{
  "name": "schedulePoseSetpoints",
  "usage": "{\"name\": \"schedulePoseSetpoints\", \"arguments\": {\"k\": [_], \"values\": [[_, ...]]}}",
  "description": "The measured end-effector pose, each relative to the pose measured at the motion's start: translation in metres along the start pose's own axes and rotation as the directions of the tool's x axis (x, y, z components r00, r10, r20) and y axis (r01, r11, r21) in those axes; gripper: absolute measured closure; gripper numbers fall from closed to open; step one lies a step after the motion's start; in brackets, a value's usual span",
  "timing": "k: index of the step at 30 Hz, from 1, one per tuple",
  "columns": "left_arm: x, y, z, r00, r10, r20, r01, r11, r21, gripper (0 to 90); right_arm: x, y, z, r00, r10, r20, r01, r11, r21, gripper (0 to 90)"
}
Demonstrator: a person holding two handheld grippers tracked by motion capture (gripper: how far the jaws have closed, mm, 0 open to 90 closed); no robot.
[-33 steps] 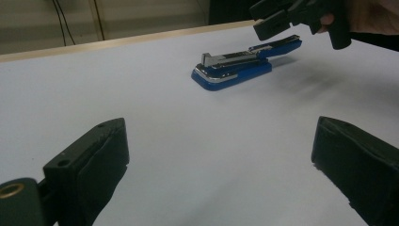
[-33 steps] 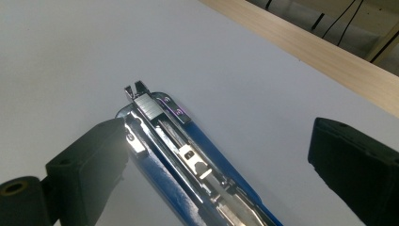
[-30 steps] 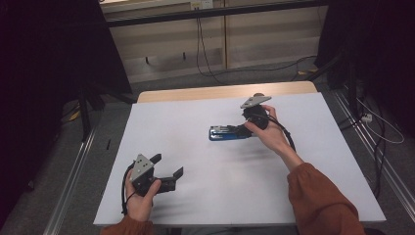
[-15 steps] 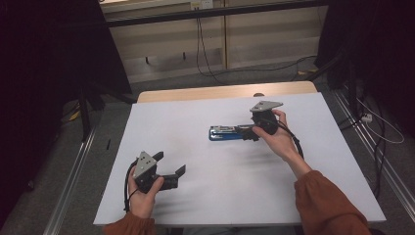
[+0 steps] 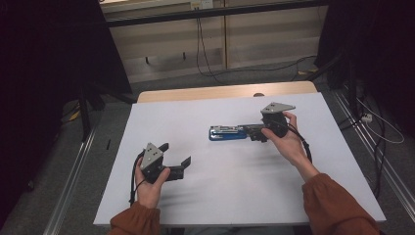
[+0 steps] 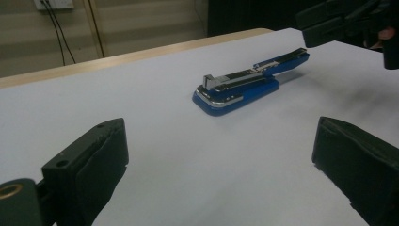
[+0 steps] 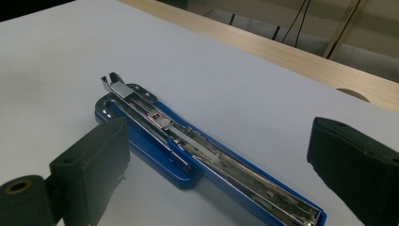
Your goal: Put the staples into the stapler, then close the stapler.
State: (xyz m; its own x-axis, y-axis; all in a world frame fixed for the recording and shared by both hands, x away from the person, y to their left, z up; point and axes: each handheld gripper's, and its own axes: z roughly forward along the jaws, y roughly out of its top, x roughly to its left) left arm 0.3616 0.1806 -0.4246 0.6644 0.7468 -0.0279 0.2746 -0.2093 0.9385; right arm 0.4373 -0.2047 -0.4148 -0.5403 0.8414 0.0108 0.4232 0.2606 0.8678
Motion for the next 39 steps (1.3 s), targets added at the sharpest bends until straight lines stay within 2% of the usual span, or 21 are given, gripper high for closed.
{"name": "schedulePoseSetpoints", "arguments": {"k": [3, 7, 9, 12, 17, 19, 20, 21, 26, 28, 30, 33, 35, 39], "values": [[0.005, 0.001, 0.006, 0.9999, -0.012, -0.002, 0.012, 0.9999, 0.007, 4.3, 0.001, -0.004, -0.004, 1.0000, -0.001, 0.000, 0.001, 1.000, -0.003, 6.3], [0.010, 0.003, 0.015, 0.9998, 0.019, -0.009, -0.019, 0.9994, 0.029, 4.3, -0.001, -0.008, -0.006, 1.0000, 0.005, 0.007, -0.005, 1.000, -0.014, 6.2], [0.011, 0.004, 0.019, 0.9998, 0.016, -0.012, -0.015, 0.9995, 0.029, 4.6, -0.002, -0.009, -0.008, 0.9999, 0.005, 0.015, -0.005, 1.000, -0.013, 6.1], [0.010, 0.006, 0.025, 0.9993, 0.033, -0.018, -0.032, 0.9988, 0.038, 6.7, -0.003, -0.012, -0.009, 1.0000, 0.006, 0.008, -0.006, 1.000, -0.009, 5.6], [0.010, 0.009, 0.035, 0.9997, 0.024, -0.004, -0.023, 0.9984, 0.051, 5.9, -0.005, -0.014, -0.013, 0.9999, 0.009, 0.013, -0.008, 1.000, -0.019, 5.6], [0.009, 0.011, 0.039, 0.9997, -0.018, 0.016, 0.017, 0.9990, 0.041, 6.2, -0.006, -0.015, -0.014, 0.9999, 0.004, 0.014, -0.004, 1.000, -0.021, 5.6], [0.007, 0.012, 0.041, 0.9996, -0.021, 0.018, 0.020, 0.9988, 0.044, 6.1, -0.006, -0.016, -0.015, 0.9998, 0.003, 0.018, -0.002, 1.000, -0.020, 5.6], [0.007, 0.013, 0.043, 0.9999, 0.004, 0.014, -0.005, 0.9988, 0.049, 6.1, -0.007, -0.017, -0.016, 0.9999, 0.008, 0.015, -0.008, 1.000, -0.018, 5.6], [0.004, 0.014, 0.056, 0.9988, 0.030, 0.038, -0.033, 0.9968, 0.072, 6.1, -0.010, -0.020, -0.018, 0.9998, 0.001, 0.020, -0.001, 1.000, -0.003, 5.5], [0.004, 0.017, 0.060, 0.9986, 0.040, 0.035, -0.043, 0.9966, 0.071, 6.1, -0.011, -0.022, -0.018, 0.9999, 0.004, 0.014, -0.004, 1.000, 0.006, 5.3], [0.004, 0.018, 0.064, 0.9990, 0.033, 0.029, -0.034, 0.9977, 0.059, 6.2, -0.012, -0.024, -0.018, 0.9998, 0.004, 0.017, -0.004, 1.000, 0.010, 4.7], [0.005, 0.023, 0.069, 0.9986, 0.044, 0.030, -0.046, 0.9959, 0.078, 6.2, -0.014, -0.025, -0.020, 0.9995, 0.004, 0.030, -0.004, 1.000, 0.008, 4.1], [0.006, 0.027, 0.072, 0.9991, 0.036, 0.021, -0.037, 0.9977, 0.057, 6.2, -0.016, -0.026, -0.022, 0.9993, 0.008, 0.036, -0.009, 1.000, 0.009, 3.7], [0.005, 0.034, 0.081, 0.9987, 0.042, 0.029, -0.044, 0.9964, 0.073, 6.5, -0.019, -0.029, -0.027, 0.9989, 0.029, 0.036, -0.029, 1.000, -0.002, 3.7]]}}
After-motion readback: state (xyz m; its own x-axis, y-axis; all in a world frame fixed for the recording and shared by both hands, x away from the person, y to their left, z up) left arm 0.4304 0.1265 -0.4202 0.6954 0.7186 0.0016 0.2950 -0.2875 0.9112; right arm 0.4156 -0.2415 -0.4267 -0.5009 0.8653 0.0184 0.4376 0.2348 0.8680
